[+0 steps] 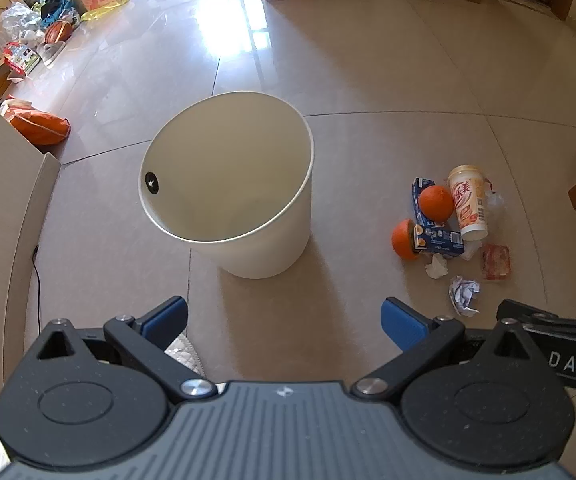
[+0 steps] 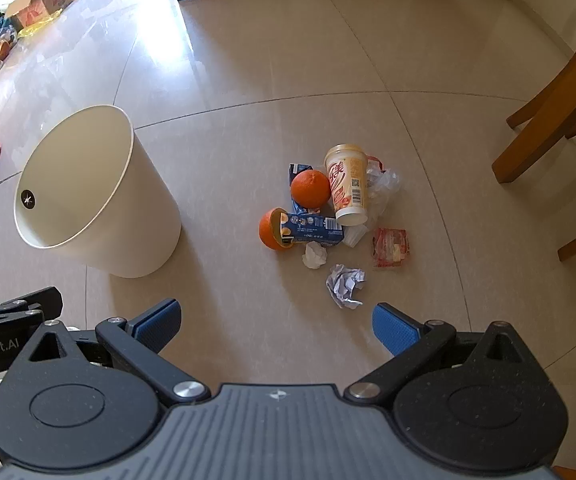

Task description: Collect trash

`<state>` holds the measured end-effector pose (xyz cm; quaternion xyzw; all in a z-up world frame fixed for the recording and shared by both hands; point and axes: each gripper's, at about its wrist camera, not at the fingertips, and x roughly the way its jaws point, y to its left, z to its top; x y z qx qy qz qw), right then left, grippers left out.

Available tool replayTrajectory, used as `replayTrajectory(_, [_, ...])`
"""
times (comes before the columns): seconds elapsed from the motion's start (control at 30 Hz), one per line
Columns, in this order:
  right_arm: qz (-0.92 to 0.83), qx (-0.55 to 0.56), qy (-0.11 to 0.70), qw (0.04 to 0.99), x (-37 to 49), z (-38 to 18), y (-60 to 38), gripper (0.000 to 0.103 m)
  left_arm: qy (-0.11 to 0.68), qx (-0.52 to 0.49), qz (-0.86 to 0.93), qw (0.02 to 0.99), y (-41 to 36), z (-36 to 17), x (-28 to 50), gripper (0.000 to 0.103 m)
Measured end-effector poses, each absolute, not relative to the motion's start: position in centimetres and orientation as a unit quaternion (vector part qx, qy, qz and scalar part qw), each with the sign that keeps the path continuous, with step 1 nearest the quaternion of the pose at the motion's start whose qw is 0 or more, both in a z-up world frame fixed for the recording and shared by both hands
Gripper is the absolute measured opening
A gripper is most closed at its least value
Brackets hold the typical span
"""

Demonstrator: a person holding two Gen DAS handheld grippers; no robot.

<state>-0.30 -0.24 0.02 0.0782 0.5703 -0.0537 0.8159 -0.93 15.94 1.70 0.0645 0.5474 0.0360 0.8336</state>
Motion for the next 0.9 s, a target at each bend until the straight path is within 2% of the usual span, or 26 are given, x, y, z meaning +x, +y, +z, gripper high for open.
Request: replayTrajectory(0.9, [-0.052,0.089,0.567,0.818,-0.51,0.39,-0.58,0.103,0.543,0.062,0.033,0.837,16.01,2.22,-0.75,0.102])
